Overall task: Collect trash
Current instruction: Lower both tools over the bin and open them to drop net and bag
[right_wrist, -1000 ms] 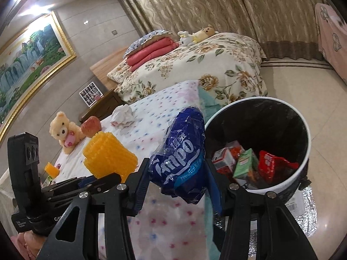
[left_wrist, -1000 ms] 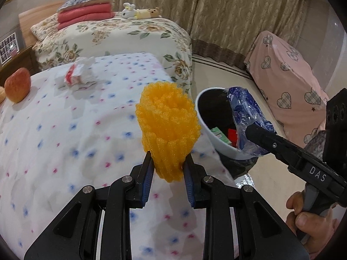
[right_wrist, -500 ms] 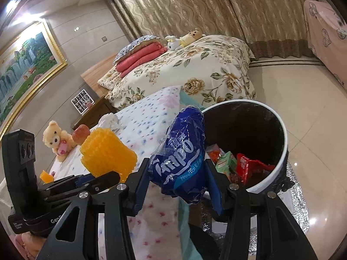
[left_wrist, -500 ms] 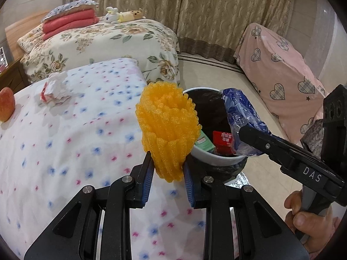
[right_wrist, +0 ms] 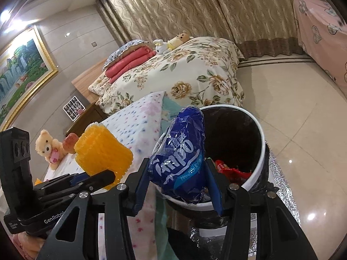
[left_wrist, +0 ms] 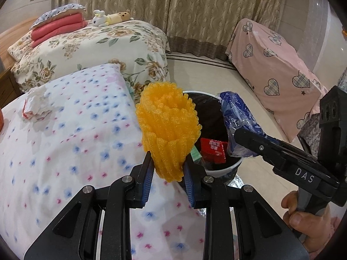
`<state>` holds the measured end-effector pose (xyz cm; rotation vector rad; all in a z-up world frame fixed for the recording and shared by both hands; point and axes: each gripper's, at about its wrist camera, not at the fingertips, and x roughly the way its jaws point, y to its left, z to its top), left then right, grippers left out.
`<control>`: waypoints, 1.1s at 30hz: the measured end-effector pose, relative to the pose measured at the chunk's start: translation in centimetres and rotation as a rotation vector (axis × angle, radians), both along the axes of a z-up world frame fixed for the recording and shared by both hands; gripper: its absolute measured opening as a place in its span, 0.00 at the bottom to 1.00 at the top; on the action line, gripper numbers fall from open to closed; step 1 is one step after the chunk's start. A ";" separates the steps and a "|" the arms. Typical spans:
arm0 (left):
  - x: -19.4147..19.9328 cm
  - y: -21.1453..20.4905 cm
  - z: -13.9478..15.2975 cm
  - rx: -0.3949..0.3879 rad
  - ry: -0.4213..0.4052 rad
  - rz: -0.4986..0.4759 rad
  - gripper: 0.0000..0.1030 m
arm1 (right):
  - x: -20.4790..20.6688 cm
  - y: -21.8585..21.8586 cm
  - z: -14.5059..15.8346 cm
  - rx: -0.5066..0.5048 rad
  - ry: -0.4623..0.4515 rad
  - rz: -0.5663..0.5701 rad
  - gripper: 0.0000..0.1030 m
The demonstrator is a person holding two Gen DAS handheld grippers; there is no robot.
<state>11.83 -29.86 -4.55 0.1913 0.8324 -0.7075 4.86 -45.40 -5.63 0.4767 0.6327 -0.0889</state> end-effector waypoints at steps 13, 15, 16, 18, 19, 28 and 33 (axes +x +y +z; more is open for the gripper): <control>1.0 -2.6 -0.5 0.008 0.026 -0.031 0.24 | 0.9 -2.0 -0.5 0.011 0.031 -0.018 0.48; 1.2 -2.9 -0.7 0.011 0.029 -0.031 0.24 | 1.0 -2.2 -0.6 0.015 0.036 -0.020 0.48; 1.2 -3.1 -0.8 0.012 0.032 -0.032 0.24 | 1.1 -2.3 -0.6 0.019 0.039 -0.019 0.48; 1.4 -3.6 -1.0 0.017 0.039 -0.035 0.24 | 1.1 -2.6 -0.8 0.021 0.045 -0.018 0.48; 1.4 -3.7 -1.2 0.020 0.041 -0.036 0.24 | 1.1 -2.7 -0.8 0.020 0.048 -0.018 0.48; 1.8 -4.8 -1.6 0.036 0.050 -0.048 0.24 | 1.6 -3.3 -0.9 0.021 0.053 -0.021 0.48; 2.3 -4.9 -1.9 0.039 0.064 -0.040 0.24 | 1.9 -3.5 -1.1 0.030 0.061 -0.023 0.48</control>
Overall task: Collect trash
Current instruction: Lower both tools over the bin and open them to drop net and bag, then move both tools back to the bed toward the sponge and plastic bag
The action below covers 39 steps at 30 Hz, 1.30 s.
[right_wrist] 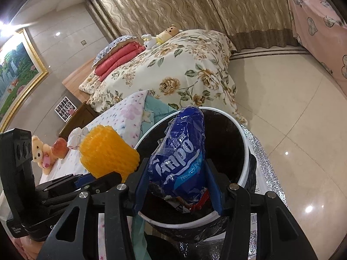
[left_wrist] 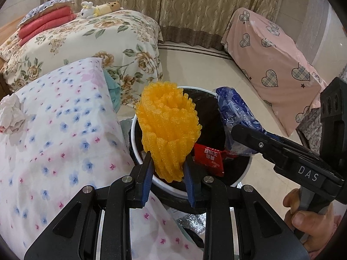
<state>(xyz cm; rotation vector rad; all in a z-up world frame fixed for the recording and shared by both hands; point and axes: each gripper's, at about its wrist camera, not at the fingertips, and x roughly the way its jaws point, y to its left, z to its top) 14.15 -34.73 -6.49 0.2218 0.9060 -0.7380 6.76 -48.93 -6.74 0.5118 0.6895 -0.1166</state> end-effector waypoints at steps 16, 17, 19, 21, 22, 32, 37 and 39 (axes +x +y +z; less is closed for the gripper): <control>0.5 1.7 0.4 -0.037 0.013 0.035 0.59 | 0.6 -1.3 -0.3 0.049 0.029 -0.034 0.66; 0.4 2.1 0.5 -0.041 0.013 0.042 0.59 | 0.5 -1.3 -0.2 0.050 0.027 -0.036 0.67; 0.3 3.2 0.7 -0.055 0.015 0.060 0.60 | 0.4 -1.1 0.0 0.050 0.020 -0.035 0.69; 0.2 4.3 0.8 -0.067 0.016 0.079 0.61 | 0.4 -0.8 0.2 0.047 0.013 -0.034 0.72; 0.2 5.0 0.9 -0.074 0.014 0.093 0.62 | 0.4 -0.5 0.4 0.047 0.009 -0.033 0.72; 0.4 13.9 1.0 -0.096 -0.027 0.288 0.68 | 2.0 4.4 1.7 0.052 -0.029 0.052 0.86; 1.0 18.5 0.1 -0.100 -0.014 0.378 0.68 | 3.5 7.8 1.8 0.049 -0.021 0.116 0.87; 1.2 20.1 -0.2 -0.095 -0.014 0.412 0.68 | 3.8 8.9 1.7 0.047 -0.017 0.136 0.88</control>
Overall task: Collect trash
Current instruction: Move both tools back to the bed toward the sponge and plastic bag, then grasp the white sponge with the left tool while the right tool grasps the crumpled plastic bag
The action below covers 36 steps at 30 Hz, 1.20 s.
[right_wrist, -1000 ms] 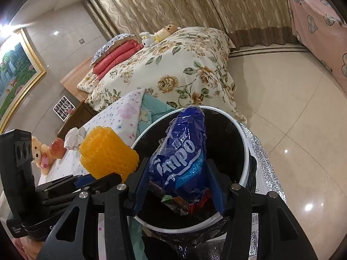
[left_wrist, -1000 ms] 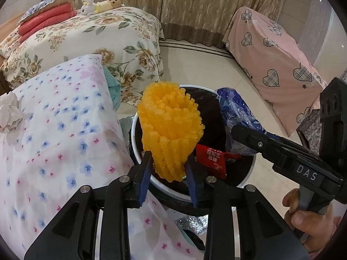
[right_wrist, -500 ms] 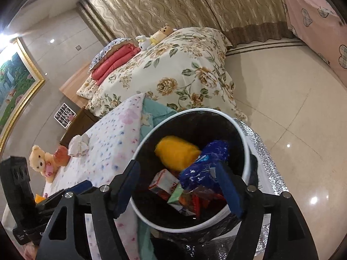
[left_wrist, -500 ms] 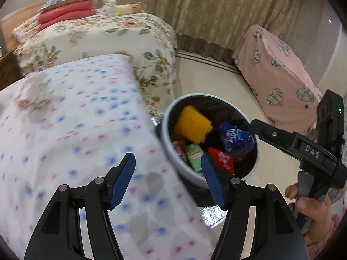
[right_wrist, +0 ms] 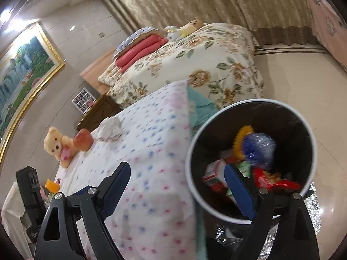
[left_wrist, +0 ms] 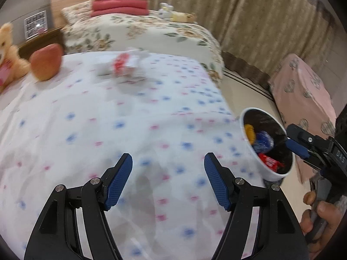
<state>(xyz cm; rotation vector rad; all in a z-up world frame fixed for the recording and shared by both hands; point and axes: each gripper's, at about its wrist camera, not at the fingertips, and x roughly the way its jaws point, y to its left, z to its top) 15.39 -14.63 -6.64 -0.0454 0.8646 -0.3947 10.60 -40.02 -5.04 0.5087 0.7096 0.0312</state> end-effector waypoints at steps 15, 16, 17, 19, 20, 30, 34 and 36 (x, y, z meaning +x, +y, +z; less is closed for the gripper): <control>2.3 9.5 -0.9 0.005 0.014 0.201 0.68 | 4.5 8.1 -1.7 -0.022 0.044 0.164 0.89; 2.6 10.0 -1.0 0.006 0.016 0.212 0.68 | 4.9 8.6 -1.8 -0.021 0.047 0.174 0.89; 2.9 10.5 -1.0 0.002 0.019 0.223 0.68 | 5.2 9.0 -2.0 -0.019 0.047 0.183 0.89; 3.4 11.5 -1.1 -0.005 0.023 0.242 0.68 | 6.0 9.8 -2.3 -0.017 0.045 0.201 0.89; 3.7 11.9 -1.2 -0.005 0.024 0.252 0.68 | 6.3 10.1 -2.4 -0.017 0.047 0.205 0.89; 6.6 14.0 -1.4 0.021 0.035 0.273 0.68 | 11.4 13.3 -2.8 0.004 0.056 0.259 0.89; 8.2 14.3 -1.8 0.025 0.055 0.265 0.68 | 13.7 14.2 -2.4 0.003 0.035 0.273 0.89; 9.2 14.4 -1.9 0.028 0.064 0.260 0.68 | 14.9 14.6 -2.2 -0.004 0.024 0.277 0.89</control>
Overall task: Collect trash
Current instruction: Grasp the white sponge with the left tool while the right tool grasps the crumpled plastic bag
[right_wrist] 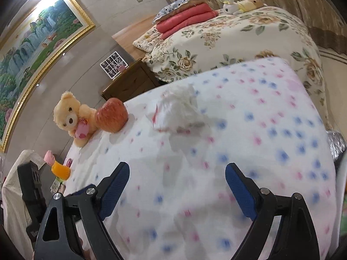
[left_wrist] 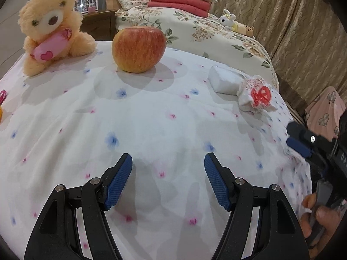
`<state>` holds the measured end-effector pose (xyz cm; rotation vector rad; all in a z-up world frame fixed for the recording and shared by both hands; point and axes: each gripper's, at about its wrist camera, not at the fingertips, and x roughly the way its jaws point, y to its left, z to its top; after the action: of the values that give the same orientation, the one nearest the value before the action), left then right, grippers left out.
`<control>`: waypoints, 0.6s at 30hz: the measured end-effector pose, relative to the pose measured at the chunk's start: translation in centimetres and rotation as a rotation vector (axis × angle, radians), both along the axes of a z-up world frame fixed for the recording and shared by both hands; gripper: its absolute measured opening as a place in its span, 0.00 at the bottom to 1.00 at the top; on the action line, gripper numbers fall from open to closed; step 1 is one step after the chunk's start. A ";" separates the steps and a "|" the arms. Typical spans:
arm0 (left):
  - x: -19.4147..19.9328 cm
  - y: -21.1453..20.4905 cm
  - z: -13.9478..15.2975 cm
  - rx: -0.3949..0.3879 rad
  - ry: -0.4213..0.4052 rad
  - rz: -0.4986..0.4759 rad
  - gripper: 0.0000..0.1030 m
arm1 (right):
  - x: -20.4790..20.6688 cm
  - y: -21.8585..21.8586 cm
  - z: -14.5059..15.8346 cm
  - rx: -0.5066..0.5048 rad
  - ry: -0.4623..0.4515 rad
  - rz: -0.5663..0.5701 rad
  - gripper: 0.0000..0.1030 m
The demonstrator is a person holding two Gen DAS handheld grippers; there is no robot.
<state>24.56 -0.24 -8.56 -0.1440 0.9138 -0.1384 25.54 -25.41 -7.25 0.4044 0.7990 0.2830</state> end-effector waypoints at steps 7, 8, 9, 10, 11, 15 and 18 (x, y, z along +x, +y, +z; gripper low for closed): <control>3.5 -0.8 0.1 0.020 -0.015 -0.041 0.68 | 3.8 1.0 0.3 -0.031 -0.045 0.003 0.79; 3.8 -1.0 0.2 0.020 -0.021 -0.053 0.68 | 4.3 1.1 0.2 -0.037 -0.040 0.004 0.66; 4.3 -1.4 0.2 0.021 -0.023 -0.068 0.68 | 4.8 1.1 -0.1 -0.037 -0.031 0.005 0.52; 4.9 -1.8 0.0 0.024 -0.022 -0.086 0.68 | 5.2 1.0 -0.3 -0.032 -0.024 0.007 0.43; 5.4 -2.2 0.0 0.028 -0.020 -0.099 0.68 | 5.5 0.9 -0.6 -0.022 -0.015 0.010 0.23; 7.3 -3.9 -0.2 0.043 -0.018 -0.146 0.68 | 4.9 -0.4 -1.0 0.026 -0.010 0.018 0.21; 9.0 -5.1 -0.2 0.045 -0.022 -0.172 0.68 | 3.3 -1.5 -0.9 0.043 -0.013 0.016 0.21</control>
<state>33.59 -5.39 -8.76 -0.0218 0.9059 -0.2787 28.87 -26.90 -8.14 0.4362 0.7852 0.3177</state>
